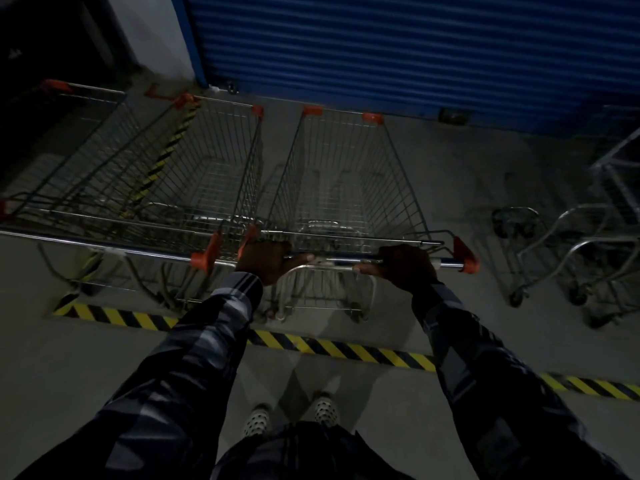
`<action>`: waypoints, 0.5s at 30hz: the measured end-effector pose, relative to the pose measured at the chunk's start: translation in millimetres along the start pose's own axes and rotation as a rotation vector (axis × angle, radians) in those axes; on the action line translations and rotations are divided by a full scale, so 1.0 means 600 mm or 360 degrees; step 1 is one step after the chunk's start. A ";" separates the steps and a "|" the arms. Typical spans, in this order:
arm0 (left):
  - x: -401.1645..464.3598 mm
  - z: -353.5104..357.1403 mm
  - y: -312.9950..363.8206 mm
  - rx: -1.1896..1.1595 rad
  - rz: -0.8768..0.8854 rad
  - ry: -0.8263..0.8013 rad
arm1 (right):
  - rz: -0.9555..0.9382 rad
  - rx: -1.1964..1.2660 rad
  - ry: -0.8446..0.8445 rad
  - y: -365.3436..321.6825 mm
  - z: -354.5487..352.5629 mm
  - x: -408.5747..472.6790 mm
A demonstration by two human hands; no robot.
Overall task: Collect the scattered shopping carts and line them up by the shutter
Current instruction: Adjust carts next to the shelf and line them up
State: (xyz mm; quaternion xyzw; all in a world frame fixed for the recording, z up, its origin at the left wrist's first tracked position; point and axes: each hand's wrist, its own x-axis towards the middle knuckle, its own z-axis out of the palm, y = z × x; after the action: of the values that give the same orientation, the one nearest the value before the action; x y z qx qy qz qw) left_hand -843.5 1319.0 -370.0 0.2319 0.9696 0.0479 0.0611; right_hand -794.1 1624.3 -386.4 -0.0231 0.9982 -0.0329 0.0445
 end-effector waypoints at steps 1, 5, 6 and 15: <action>-0.005 -0.003 0.001 -0.0014 0.0003 -0.0007 | 0.0012 -0.0006 -0.0002 -0.002 0.002 -0.003; -0.019 0.000 -0.004 0.0004 0.0012 -0.0037 | 0.0028 -0.0005 -0.0016 -0.013 0.005 -0.015; -0.021 0.003 -0.006 0.0004 0.0014 -0.0039 | 0.0035 0.0013 -0.0022 -0.015 0.005 -0.018; -0.042 0.007 -0.015 -0.0018 0.0030 0.0004 | 0.0029 -0.0043 -0.0010 -0.036 -0.003 -0.046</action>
State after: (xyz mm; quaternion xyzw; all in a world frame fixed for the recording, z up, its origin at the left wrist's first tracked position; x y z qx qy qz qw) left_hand -824.7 1300.0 -373.0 0.2405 0.9672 0.0541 0.0606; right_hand -766.0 1603.9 -380.6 -0.0146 0.9986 -0.0189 0.0477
